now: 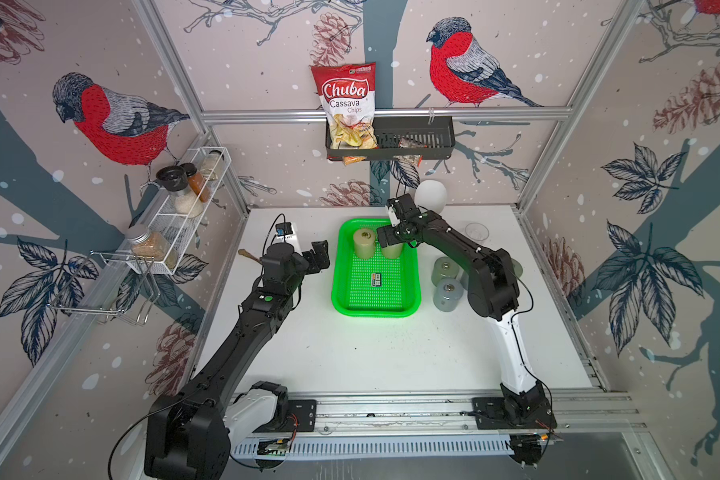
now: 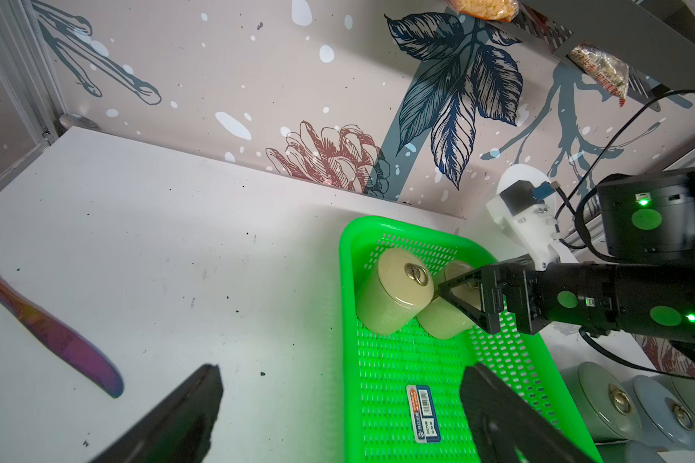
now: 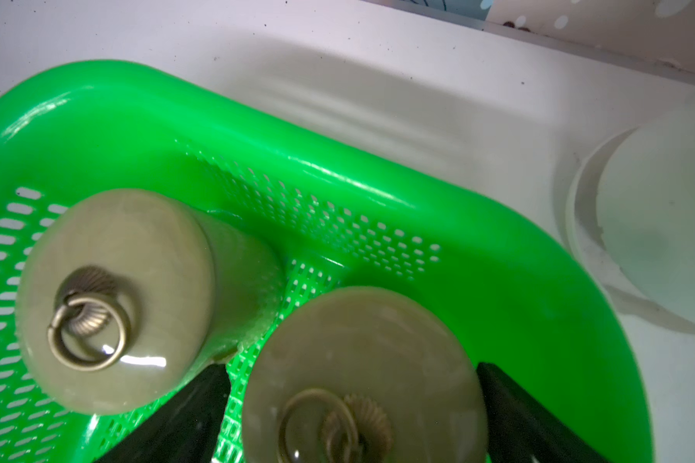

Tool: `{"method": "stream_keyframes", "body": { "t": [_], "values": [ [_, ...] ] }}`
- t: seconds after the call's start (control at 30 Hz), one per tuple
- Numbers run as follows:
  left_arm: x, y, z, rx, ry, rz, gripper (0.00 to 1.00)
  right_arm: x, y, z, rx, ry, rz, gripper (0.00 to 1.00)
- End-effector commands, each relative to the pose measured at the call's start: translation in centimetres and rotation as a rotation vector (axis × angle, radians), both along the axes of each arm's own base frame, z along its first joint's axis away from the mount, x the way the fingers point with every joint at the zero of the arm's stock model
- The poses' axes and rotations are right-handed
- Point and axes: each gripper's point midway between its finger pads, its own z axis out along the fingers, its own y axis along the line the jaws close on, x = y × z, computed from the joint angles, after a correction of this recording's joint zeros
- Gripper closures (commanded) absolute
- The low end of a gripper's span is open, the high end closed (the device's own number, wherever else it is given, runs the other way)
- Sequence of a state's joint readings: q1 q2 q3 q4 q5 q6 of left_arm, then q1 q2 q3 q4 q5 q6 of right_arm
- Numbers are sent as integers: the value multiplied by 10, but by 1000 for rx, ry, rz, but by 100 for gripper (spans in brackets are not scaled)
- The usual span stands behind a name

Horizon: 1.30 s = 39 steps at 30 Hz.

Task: Take the tea canister out of the basket
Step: Pick up the tea canister from the basket.

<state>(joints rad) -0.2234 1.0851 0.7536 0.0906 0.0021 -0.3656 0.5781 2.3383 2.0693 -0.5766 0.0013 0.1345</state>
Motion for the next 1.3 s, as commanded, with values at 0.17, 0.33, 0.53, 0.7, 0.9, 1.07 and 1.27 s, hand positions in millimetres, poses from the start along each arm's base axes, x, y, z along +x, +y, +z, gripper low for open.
{"method": "stream_keyframes", "body": {
  "t": [0.17, 0.33, 0.53, 0.7, 0.9, 1.07, 1.27],
  "values": [
    [1, 3, 1, 21, -12, 10, 3, -8, -10, -25, -105, 63, -14, 3],
    [1, 4, 1, 27, -13, 13, 3, -14, -10, -24, -123, 75, 4, 8],
    [-1, 4, -3, 23, -9, 16, 3, -17, -8, -26, -141, 79, 32, 9],
    [-3, 6, -2, 27, -12, 26, 3, -20, -6, -30, -155, 95, 48, 13],
    [-4, 8, -4, 31, -8, 32, 3, -21, -4, -33, -153, 101, 53, 25],
    [-4, 8, -4, 31, -7, 31, 3, -24, -2, -33, -158, 103, 63, 27],
    [-5, 8, -4, 30, -7, 33, 3, -25, -1, -37, -175, 100, 72, 14]
  ]
}}
